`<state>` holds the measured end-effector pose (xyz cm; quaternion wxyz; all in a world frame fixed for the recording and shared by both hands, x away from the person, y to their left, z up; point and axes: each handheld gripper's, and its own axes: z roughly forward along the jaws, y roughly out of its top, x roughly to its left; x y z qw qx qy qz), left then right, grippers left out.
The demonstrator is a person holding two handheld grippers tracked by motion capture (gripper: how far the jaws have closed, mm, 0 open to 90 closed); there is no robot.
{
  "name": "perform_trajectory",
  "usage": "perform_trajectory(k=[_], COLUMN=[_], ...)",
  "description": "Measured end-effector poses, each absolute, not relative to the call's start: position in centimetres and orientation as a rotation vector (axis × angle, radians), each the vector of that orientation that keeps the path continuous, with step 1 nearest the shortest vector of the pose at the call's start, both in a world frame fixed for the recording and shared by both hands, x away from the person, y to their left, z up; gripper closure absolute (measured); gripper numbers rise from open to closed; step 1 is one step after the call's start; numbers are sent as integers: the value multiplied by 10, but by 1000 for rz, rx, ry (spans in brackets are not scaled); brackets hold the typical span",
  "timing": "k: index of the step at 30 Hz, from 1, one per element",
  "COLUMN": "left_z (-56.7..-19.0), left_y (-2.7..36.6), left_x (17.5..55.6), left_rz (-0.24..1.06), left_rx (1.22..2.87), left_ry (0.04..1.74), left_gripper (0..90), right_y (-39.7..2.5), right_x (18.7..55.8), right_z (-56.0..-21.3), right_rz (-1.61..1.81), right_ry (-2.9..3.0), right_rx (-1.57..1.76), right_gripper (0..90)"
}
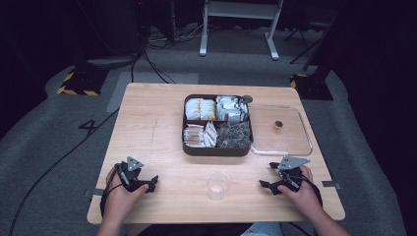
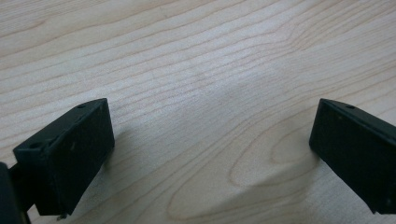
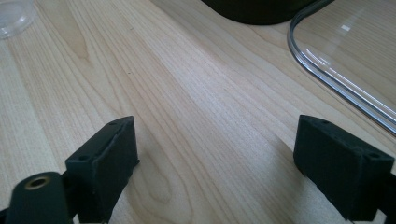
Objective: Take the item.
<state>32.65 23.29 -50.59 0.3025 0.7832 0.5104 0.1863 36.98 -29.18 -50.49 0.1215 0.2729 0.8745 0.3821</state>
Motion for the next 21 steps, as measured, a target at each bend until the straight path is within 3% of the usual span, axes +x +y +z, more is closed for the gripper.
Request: perform_trajectory(k=[9,11,12,13,21], left_z=[-505,-502,-500,-493,-473], left_y=[234,235,236,237,236], left_x=[326,326,326,326,323], left_rz=[484,489,485,437,399], left_rx=[2069,2073,2072,2093,2078], left_ry=[1357,1362,1360,1376,1365], left_gripper=[9,82,239,276,288], right_y=[-292,-292,-292,-292,-291], right_x=[370,370,370,370,370], right_z=[-505,-505,-505,-505,-505], right_rz=[1116,1116,1116,1116,1116], right_ry=[2552,2552,2552,2552,2550], right_rx=[798,798,798,798,801], right_gripper=[139,139,139,139,139])
